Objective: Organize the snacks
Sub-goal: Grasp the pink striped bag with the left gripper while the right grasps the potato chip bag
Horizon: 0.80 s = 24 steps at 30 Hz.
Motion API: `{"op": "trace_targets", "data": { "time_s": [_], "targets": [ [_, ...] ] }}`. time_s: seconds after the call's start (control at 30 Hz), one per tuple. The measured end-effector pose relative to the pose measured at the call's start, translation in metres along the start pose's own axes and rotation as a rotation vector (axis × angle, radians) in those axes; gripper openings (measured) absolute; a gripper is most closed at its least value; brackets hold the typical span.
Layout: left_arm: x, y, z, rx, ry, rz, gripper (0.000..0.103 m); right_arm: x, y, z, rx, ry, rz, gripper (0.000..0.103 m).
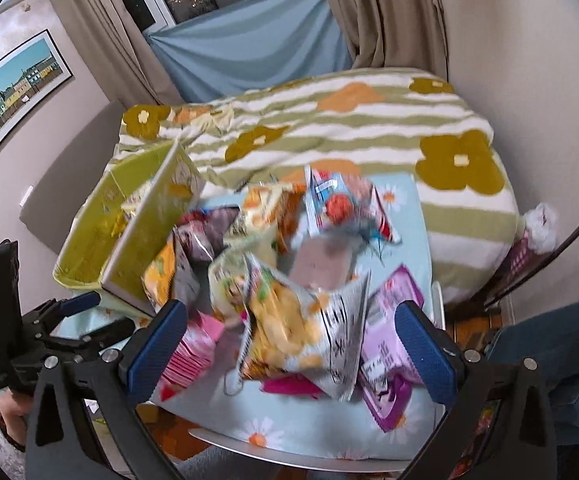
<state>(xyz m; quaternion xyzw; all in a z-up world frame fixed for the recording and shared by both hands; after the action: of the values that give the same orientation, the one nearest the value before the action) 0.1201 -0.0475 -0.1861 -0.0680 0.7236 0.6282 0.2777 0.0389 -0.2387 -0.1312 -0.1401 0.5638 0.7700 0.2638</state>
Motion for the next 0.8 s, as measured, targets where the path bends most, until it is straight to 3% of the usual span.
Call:
{"op": "trace_targets", "data": {
  "time_s": [0.17, 0.43, 0.6, 0.8],
  "targets": [
    [0.017, -0.033, -0.012, 0.005, -0.031, 0.052, 0.102, 0.015, -0.021, -0.007, -0.012, -0.021, 0.034, 0.103],
    [0.024, -0.072, -0.016, -0.016, -0.061, 0.112, 0.097, 0.023, -0.051, -0.004, 0.039, -0.007, 0.052, 0.103],
    [0.03, -0.088, -0.021, -0.007, -0.093, 0.16, 0.076, 0.023, -0.064, -0.007, 0.044, -0.021, 0.06, 0.103],
    [0.033, -0.088, -0.028, -0.018, -0.131, 0.159, 0.07, 0.025, -0.072, -0.008, 0.04, -0.013, 0.07, 0.103]
  ]
}}
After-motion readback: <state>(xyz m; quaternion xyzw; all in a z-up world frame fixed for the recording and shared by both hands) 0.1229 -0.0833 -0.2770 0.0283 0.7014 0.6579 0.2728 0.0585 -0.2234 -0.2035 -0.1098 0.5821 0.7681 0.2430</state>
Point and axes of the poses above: each gripper's, at about its wrist camera, not at the fingertips, and y roughly against the way its jaws point, z to its left, x to its underside, the point moved 2 cm from there along -y, roughly the way its jaws point, and after that the axes turned 5 degrees about -y, right-handed, at the moved point
